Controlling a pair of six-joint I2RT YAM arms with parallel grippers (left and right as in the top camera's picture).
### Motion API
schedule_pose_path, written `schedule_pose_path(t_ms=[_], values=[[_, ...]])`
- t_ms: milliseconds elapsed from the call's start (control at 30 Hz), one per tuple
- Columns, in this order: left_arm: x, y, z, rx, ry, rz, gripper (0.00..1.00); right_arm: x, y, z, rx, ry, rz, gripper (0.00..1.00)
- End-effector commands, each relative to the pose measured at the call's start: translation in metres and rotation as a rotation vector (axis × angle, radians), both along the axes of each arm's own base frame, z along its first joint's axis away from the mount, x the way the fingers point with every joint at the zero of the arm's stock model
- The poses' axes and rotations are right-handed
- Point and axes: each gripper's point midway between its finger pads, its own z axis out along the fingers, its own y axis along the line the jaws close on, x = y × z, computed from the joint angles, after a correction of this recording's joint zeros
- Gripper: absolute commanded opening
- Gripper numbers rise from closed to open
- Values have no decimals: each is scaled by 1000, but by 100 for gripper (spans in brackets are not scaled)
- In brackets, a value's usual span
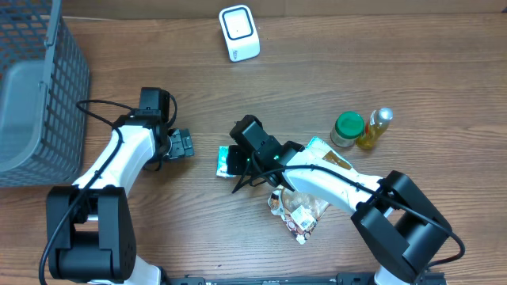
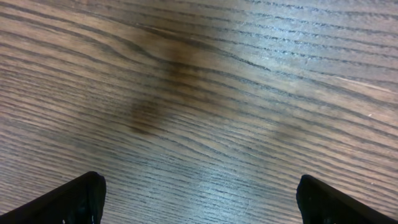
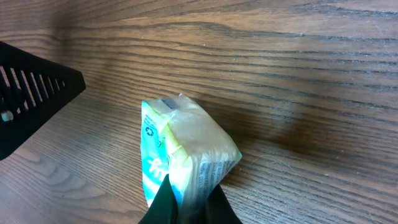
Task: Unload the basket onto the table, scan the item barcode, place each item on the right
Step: 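Lift the tissue pack with the right gripper and rotate it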
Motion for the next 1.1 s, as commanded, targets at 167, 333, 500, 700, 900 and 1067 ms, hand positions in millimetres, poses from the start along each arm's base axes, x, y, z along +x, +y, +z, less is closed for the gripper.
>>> schedule_pose_path(t_ms=[167,333,500,700,900,1067], values=[[7,2,7,22,-25,-16,100,-7,-13,-12,-58,35,-8,10],[7,2,7,22,-25,-16,100,-19,-4,-3,50,112,118,4],[7,2,7,22,-25,-16,100,-53,21,75,513,145,559,4],[7,2,7,22,-25,-16,100,-60,-25,165,998,152,805,4],[7,2,7,22,-25,-16,100,-39,-54,167,1023,118,726,4],[7,2,7,22,-25,-16,100,-43,-61,174,1023,71,730,4]])
